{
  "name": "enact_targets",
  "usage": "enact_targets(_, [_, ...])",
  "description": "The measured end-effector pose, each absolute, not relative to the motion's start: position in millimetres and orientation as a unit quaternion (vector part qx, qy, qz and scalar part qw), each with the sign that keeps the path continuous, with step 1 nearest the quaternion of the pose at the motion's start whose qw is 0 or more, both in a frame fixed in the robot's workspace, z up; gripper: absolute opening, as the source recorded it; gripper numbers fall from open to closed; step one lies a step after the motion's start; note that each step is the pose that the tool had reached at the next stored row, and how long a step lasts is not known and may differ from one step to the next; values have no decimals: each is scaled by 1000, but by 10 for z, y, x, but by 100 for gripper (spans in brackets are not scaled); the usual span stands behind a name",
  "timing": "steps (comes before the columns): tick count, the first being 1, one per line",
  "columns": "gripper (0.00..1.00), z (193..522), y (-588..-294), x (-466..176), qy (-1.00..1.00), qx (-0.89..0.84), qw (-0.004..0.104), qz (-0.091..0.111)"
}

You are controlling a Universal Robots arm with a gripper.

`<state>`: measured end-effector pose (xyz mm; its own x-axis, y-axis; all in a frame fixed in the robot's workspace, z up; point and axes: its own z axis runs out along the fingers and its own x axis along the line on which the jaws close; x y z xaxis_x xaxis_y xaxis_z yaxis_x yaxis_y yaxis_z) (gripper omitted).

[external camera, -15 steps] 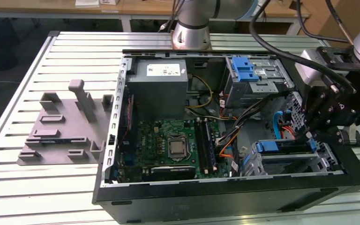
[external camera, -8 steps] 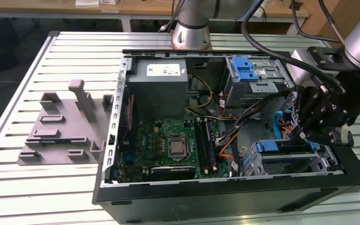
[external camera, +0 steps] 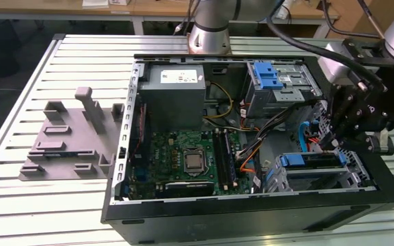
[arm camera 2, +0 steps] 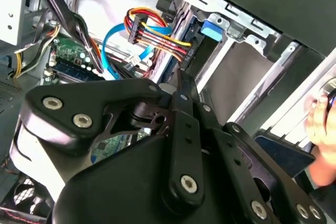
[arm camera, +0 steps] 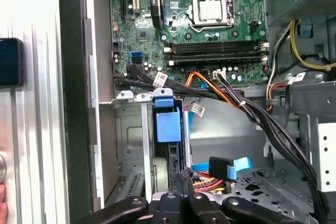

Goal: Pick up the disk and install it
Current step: 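Insert the second disk wire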

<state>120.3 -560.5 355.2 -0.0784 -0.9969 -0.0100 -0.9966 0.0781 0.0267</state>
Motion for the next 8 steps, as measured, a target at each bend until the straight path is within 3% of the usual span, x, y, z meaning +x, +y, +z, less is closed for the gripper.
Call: enact_targets(8, [11,3603,-5605,1020,-734,679,0,-11])
